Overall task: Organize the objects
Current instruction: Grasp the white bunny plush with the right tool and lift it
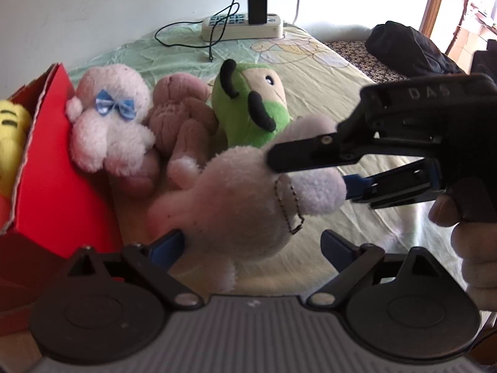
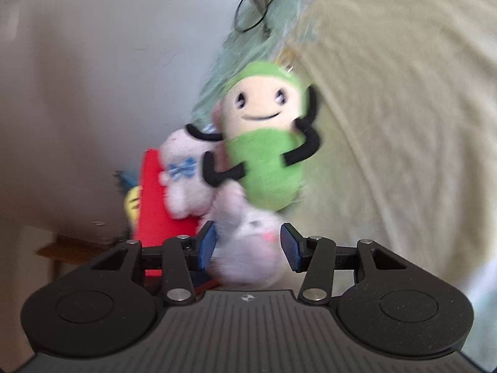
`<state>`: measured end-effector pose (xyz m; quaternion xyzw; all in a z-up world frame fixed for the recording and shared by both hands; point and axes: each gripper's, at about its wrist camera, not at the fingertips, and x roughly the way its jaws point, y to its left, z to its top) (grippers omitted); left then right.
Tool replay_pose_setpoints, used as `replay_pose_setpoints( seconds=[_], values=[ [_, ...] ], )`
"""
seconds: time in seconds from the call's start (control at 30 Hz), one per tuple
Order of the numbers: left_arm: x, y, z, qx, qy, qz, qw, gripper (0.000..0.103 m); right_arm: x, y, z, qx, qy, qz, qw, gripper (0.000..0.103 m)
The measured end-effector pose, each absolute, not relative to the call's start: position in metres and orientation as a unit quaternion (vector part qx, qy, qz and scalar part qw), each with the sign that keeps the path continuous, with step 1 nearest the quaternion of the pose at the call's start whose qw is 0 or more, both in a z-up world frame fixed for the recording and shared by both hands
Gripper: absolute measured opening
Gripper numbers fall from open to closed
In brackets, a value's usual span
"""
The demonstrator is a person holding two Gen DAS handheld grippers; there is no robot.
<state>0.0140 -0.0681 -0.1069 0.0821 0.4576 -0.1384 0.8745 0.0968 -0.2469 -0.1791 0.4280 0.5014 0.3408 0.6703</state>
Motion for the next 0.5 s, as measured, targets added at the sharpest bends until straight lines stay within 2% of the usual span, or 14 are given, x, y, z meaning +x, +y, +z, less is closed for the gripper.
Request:
replay_pose_setpoints(
  seconds=[0.13,0.33,0.5],
  values=[
    [0.016,-0.068,-0.104,0.088,0.454,-0.132,0.877,0.092,0.096,-0.237,-0.179,0.41,0.502,0.349,0.677,0.052],
    [0.014,-0.066,-0.098,0.067,0.458,-0.149,0.874,0.091,0.093,-0.241,-0.176,0.409,0.52,0.367,0.654,0.042],
    [-0.001,-0.072,-0.088,0.061,0.452,-0.182,0.871,0.091,0.08,-0.249,-0.16,0.383,0.524,0.389,0.654,0.039]
  ],
)
